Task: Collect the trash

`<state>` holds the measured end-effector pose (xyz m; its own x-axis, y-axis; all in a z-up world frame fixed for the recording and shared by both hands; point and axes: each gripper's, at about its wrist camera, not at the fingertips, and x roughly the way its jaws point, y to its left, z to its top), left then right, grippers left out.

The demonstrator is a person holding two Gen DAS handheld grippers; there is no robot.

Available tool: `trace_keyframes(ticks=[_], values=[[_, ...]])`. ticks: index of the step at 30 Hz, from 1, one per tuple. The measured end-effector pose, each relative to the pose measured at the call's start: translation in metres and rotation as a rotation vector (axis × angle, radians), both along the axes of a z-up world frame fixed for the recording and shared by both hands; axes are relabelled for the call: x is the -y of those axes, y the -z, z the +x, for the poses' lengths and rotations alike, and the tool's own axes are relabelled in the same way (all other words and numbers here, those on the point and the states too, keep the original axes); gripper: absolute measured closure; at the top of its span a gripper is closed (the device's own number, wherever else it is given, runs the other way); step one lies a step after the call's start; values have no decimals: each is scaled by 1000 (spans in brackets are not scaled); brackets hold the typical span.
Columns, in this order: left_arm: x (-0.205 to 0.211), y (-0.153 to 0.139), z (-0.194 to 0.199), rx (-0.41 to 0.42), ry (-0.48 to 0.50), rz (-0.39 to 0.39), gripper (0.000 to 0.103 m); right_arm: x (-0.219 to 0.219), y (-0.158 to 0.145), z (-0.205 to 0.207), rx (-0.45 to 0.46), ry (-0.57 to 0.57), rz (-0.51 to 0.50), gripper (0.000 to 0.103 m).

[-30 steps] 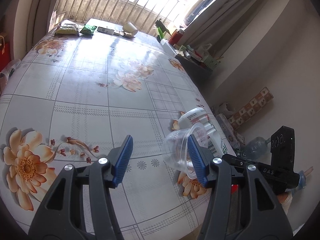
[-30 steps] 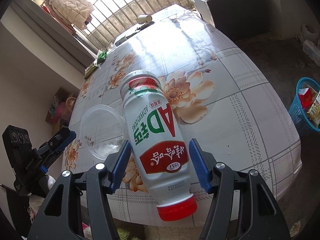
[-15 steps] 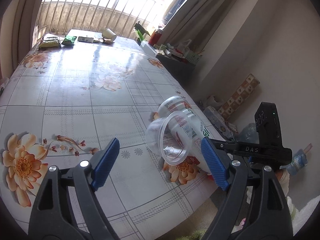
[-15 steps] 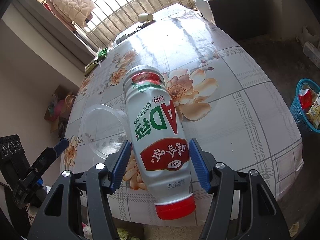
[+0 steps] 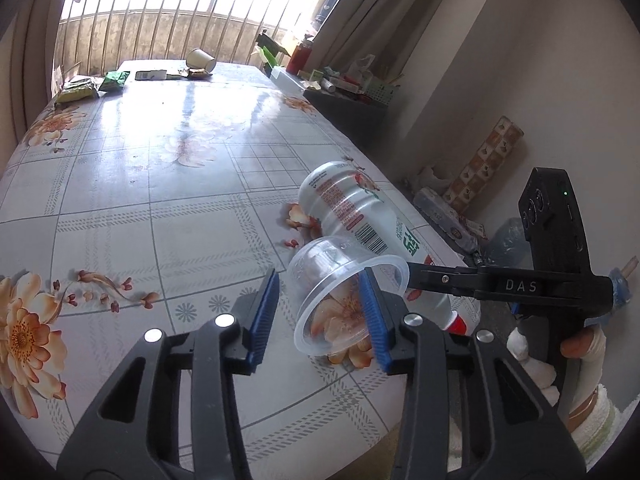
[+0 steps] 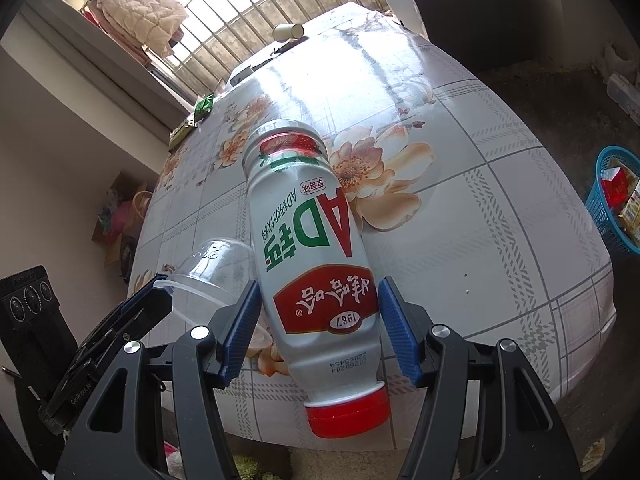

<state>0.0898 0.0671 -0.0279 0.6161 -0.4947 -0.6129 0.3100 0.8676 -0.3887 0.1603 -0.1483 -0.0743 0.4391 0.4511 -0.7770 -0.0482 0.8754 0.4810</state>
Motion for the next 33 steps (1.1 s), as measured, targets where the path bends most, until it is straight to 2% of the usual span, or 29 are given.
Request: trace_keyframes(ticks=[2, 5, 11, 16, 19, 21, 22, 23, 25, 28, 31, 33], values=[[-1, -5, 2, -10, -1, -9, 84, 2, 1, -1, 0, 2, 6, 43], [-5, -10, 9, -56, -17, -11, 95, 4, 2, -1, -1, 1, 13, 43], [-32, -5, 34, -231, -61, -177, 103, 6, 3, -1, -1, 0, 28, 43], [-45, 0, 58, -282, -116, -189, 103, 8, 5, 0, -3, -2, 35, 43], [-46, -6, 60, -247, -122, -191, 103, 11, 6, 0, -3, 1, 36, 43], [-43, -13, 54, -199, -94, -184, 97, 12, 6, 0, -5, 3, 37, 43], [-42, -17, 49, -169, -71, -176, 80, 13, 7, 1, -6, 4, 39, 43], [-40, -20, 42, -135, -54, -163, 58, 14, 7, 1, -8, 4, 41, 43], [-39, -26, 28, -63, -21, -119, 47, 16, 7, 2, -8, 5, 41, 43], [-41, -23, 12, -26, 31, -78, 46, 17, 8, 3, -7, 2, 45, 43], [-40, -13, 4, -44, 72, -65, 46, 16, 9, 4, -8, -1, 54, 43], [-33, -5, 3, -62, 83, -25, 46, 16, 11, 4, -12, -2, 61, 43]])
